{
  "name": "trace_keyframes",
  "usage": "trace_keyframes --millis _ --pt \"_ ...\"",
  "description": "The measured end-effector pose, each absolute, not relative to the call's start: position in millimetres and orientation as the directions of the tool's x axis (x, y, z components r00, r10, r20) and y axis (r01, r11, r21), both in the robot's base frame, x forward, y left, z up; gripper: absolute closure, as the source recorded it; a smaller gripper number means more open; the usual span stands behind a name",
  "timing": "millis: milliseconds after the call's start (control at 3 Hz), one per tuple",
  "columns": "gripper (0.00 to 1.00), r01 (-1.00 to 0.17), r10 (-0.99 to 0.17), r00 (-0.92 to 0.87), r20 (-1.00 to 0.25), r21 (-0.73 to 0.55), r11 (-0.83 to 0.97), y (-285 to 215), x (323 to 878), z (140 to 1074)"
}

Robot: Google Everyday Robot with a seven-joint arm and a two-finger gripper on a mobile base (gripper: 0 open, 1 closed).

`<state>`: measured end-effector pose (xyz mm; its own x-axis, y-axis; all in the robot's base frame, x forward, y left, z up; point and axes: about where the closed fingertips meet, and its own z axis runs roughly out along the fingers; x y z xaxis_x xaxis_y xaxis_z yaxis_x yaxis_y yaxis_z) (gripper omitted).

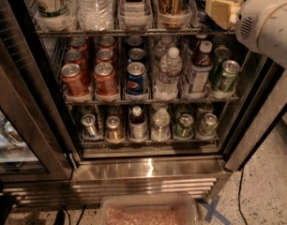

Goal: Pick pepsi can from top shelf of fridge

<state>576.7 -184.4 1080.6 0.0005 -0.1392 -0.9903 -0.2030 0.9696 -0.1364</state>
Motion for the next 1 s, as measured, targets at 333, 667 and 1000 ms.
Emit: trace_keyframes --millis 333,667,1000 --pt "1.00 -0.203 -0.138 0.000 -0.990 -0.136 0.970 -185 576 1084" --pt "1.00 -0.264 -0.099 -0.040 -0.994 -0.085 0.961 -161 576 1096" --pt "1.00 -0.297 -0.109 -0.095 -0.989 -0.077 0.952 -152 571 1085"
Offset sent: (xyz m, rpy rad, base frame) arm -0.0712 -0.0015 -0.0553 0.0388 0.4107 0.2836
